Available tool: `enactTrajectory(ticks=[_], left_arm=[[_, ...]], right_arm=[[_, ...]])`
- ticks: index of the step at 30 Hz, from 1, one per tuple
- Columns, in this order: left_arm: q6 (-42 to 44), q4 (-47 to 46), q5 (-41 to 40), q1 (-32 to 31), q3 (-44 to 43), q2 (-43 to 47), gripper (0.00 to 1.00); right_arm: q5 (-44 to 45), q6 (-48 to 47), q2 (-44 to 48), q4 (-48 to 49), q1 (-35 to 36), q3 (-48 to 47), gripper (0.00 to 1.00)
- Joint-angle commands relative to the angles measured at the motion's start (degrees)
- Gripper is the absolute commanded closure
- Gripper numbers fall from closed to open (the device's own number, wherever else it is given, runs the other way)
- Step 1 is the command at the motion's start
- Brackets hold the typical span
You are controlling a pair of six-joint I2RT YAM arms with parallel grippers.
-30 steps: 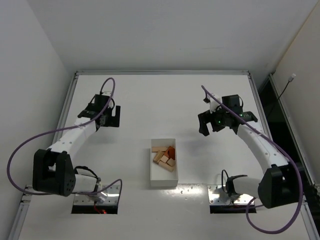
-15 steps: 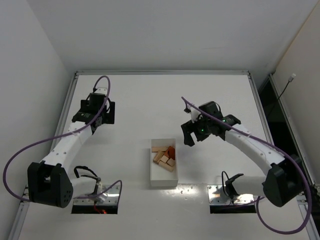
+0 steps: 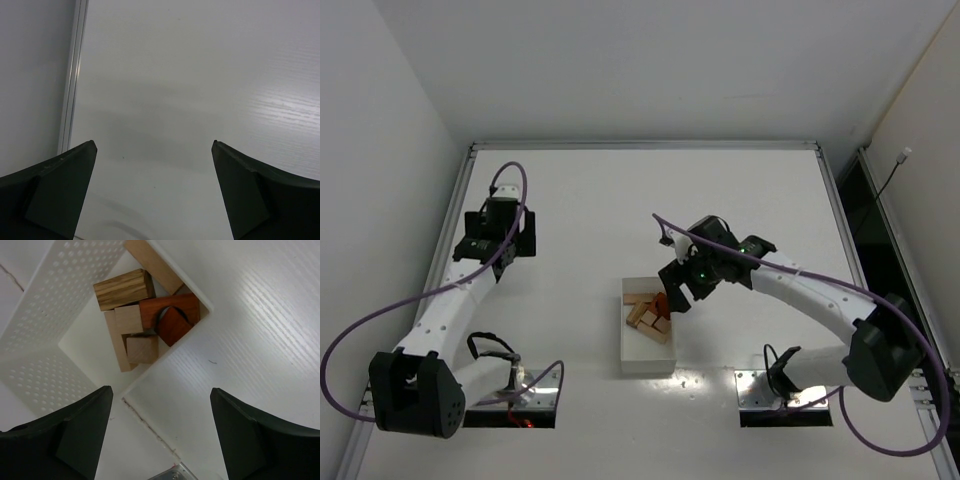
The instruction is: Build the wood block tower
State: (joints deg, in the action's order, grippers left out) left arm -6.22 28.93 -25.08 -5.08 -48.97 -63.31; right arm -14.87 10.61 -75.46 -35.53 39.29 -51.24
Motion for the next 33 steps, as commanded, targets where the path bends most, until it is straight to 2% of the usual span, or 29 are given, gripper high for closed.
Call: enactTrajectory(ticks=[1,9,14,15,16,18,19,23,27,33], left_arm=[[0.3,0.5,-1.7,1.4,1.0,2.6,0.00],[0.3,0.5,-3.7,1.4,1.0,3.6,0.00],[0.3,0.5,-4.2,1.4,1.5,4.2,0.00],[0.3,0.5,-4.2,1.9,1.5,4.2,0.00],[0.3,0.5,-4.2,1.9,1.5,4.2,0.00],[-0.2,0.0,-4.7,1.9,2.0,4.8,0.00],[-0.2,0.0,-4.7,1.9,2.0,4.8,0.00],[-1.3,-0.5,-4.2,1.9,2.6,4.8,0.00],[-1.9,1.1,-1.1,1.9,1.5,4.3,0.00],[-2.5,2.4,-2.5,1.9,-2.7,0.7,0.00]], right_arm=[[-2.4,3.5,-0.8,-0.8,0.9,-2.9,0.24],[-6.2,7.8,-4.8,-0.8,1.5,2.8,0.29],[-7.8,9.4,-7.5,-0.1,1.5,4.2,0.42],[-7.8,9.4,-7.5,-0.1,1.5,4.2,0.47],[-7.8,9.9,-8.3,-0.1,1.5,4.2,0.62],[-6.6,10.0,-8.9,-0.1,1.5,3.2,0.79],[-4.7,10.0,-9.5,0.5,1.5,1.9,0.98],[2.4,10.0,-9.5,0.5,1.5,-2.8,1.00],[13.5,8.5,-11.0,2.8,0.4,-8.6,1.00],[29.9,-0.7,-16.0,7.4,0.4,-19.4,1.00]])
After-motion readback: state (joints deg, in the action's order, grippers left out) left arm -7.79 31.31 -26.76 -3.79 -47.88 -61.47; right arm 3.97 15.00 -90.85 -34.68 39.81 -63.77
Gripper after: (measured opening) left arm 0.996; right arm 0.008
